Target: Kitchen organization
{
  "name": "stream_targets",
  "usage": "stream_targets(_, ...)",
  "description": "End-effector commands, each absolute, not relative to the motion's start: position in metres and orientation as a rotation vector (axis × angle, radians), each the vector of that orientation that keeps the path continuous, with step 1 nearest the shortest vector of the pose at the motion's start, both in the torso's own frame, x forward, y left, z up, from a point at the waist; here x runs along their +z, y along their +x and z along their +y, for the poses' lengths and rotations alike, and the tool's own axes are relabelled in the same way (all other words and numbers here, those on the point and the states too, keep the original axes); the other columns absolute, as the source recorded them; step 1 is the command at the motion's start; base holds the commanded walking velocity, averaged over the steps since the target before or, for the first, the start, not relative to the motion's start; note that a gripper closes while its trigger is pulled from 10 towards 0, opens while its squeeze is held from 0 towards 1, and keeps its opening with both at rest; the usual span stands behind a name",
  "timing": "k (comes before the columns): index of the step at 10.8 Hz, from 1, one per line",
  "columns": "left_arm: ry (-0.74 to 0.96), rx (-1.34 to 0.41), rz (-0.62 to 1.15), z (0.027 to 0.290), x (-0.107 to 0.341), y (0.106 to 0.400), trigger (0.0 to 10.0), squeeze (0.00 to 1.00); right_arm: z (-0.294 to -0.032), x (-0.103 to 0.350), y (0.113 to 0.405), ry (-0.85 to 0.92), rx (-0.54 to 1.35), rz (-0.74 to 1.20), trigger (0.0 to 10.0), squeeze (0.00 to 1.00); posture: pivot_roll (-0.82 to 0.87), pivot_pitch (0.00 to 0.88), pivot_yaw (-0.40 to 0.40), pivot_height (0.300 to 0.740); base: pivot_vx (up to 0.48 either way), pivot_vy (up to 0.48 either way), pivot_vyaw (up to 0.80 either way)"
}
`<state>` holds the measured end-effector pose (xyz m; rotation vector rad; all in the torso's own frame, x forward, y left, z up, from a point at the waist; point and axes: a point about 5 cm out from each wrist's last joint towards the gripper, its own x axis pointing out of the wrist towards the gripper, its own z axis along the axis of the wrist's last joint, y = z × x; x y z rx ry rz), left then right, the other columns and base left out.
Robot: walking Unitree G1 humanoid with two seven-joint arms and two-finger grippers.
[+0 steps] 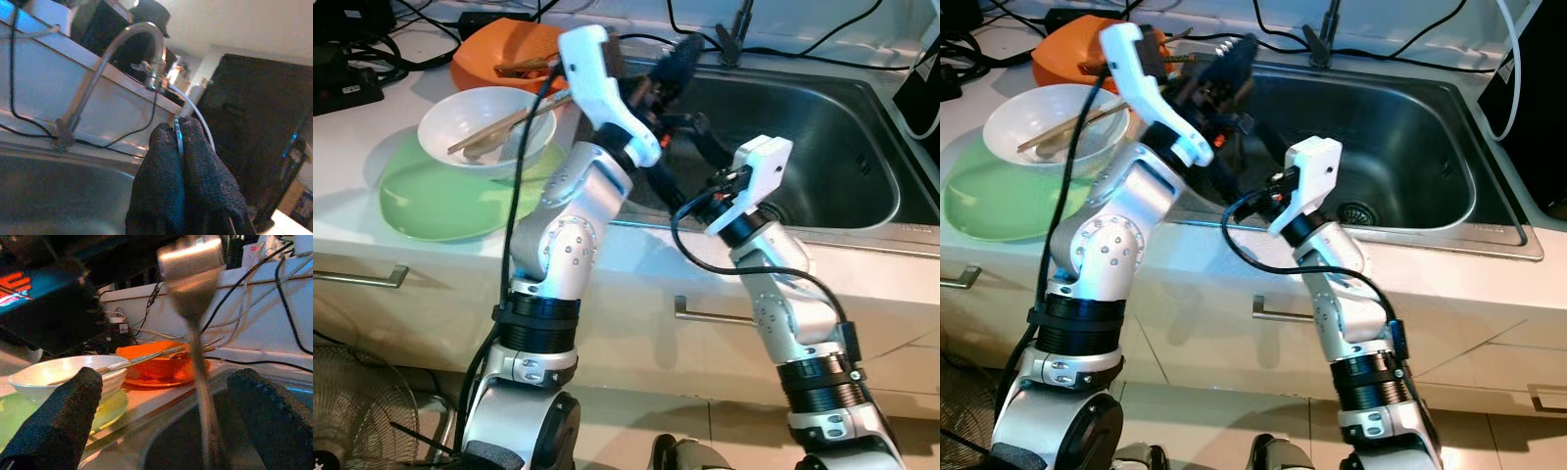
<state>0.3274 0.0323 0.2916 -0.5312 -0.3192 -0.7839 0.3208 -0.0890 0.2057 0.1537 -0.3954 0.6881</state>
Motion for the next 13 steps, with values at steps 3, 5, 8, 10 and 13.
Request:
stream_targets(3,-0.561,-0.856,-0.271,0.0133,0.2818,0.3196,10.0,0.00,-0.0830,0.2064,0.3195,0.148,0.671,-0.391,10.0,0.00,0.05,0.115,-0.029,0.740,0.000,0.000,0.00)
stream_targets(5,-0.550,-0.873,-0.260,0.0111,0.2797,0.3176,10.0,0.00,-0.0822,0.2057,0.3224,0.150,0.610,-0.394,10.0,0.00,0.05,0.119,-0.030,0.740,0.000,0.000,0.00)
stream_targets(8,-0.556,-0.881,-0.255,0.0115,0.2799,0.3167,10.0,0.00,-0.0835,0.2059,0.3258,0.145,0.563,-0.395,0.0,0.00,0.05,0.121,-0.030,0.740,0.000,0.000,0.00)
stream_targets(10,-0.569,-0.886,-0.255,0.0116,0.2811,0.3159,10.0,0.00,-0.0858,0.2067,0.3270,0.154,0.540,-0.401,0.0,0.00,0.05,0.126,-0.030,0.740,0.000,0.000,0.00)
stream_targets(13,-0.588,-0.883,-0.257,0.0140,0.2823,0.3163,10.0,0.00,-0.0859,0.2065,0.3273,0.161,0.535,-0.403,0.0,0.00,0.05,0.135,-0.030,0.740,0.000,0.000,0.00)
